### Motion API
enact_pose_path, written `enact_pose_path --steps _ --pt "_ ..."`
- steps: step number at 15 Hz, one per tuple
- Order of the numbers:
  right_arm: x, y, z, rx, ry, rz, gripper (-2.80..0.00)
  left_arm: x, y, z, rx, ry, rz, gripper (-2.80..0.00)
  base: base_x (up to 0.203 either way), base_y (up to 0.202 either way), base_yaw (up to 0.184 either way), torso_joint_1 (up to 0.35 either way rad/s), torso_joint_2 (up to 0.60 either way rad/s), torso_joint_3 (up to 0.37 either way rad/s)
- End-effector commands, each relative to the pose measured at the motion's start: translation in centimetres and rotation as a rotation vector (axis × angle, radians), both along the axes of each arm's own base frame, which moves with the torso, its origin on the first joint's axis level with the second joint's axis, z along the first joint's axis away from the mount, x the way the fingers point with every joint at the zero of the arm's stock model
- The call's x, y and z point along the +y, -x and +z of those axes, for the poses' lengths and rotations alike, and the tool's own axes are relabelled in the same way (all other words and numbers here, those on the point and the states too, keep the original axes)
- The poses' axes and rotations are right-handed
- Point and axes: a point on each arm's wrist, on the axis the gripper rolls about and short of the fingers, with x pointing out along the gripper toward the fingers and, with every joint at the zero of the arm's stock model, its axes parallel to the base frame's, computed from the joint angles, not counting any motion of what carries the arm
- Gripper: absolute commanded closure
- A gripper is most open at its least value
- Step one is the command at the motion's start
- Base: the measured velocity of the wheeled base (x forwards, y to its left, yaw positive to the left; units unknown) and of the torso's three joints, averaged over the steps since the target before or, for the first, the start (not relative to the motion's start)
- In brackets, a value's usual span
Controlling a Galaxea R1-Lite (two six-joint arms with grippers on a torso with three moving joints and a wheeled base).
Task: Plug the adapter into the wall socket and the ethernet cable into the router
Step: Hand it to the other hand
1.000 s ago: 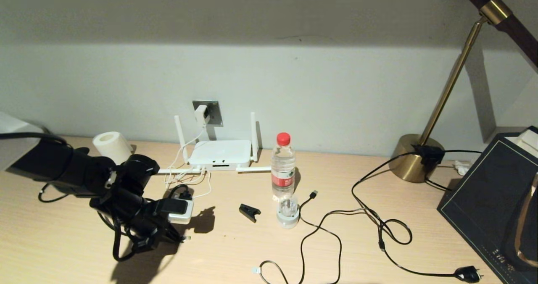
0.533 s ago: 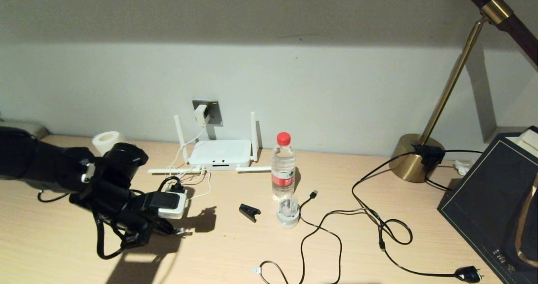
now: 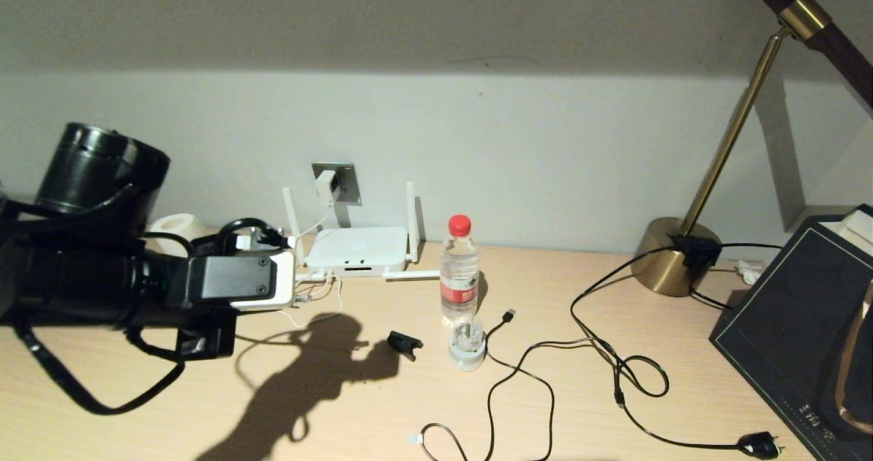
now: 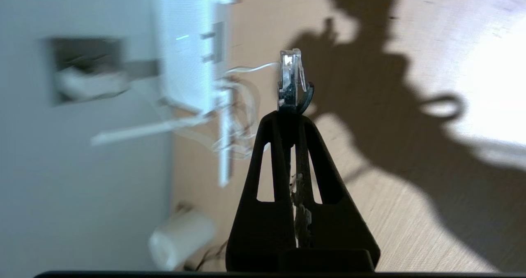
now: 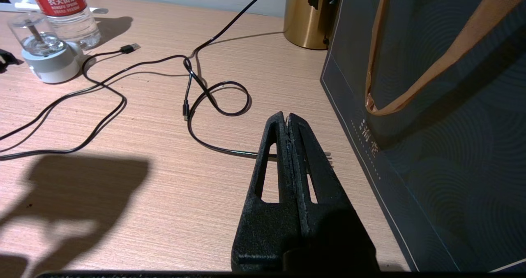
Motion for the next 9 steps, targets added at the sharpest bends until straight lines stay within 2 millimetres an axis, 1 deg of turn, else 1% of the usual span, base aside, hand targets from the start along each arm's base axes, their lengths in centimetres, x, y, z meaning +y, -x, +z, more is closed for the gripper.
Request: enact_pose_path --steps 1,4,6,7,9 --pt "0.0 0.0 0.0 0.001 0.000 0.001 0.00 -0.1 3.1 3.2 -0.153 0.030 0.021 0.00 0.000 0.000 0.000 0.000 0.00 0.000" --pt "0.0 0.0 0.0 0.000 0.021 0.004 0.00 -1.9 3.1 4.4 -0.291 0.071 0.030 0.00 0.000 0.000 0.000 0.000 0.00 0.000" --pt "0.0 0.0 -0.1 -0.001 0.122 0.004 0.00 -3.3 3.2 4.1 -0.338 0.105 0.040 0.00 0.000 0.000 0.000 0.000 0.00 0.000" --pt "0.0 0.2 0.6 -0.026 0.119 0.004 0.00 -3.8 3.3 3.7 -0.348 0.104 0.043 0.00 0.000 0.000 0.000 0.000 0.00 0.000" --pt "0.1 0.8 4.5 -0.094 0.068 0.036 0.00 -4.3 3.4 3.9 -0.368 0.105 0.044 0.00 0.000 0.000 0.000 0.000 0.00 0.000"
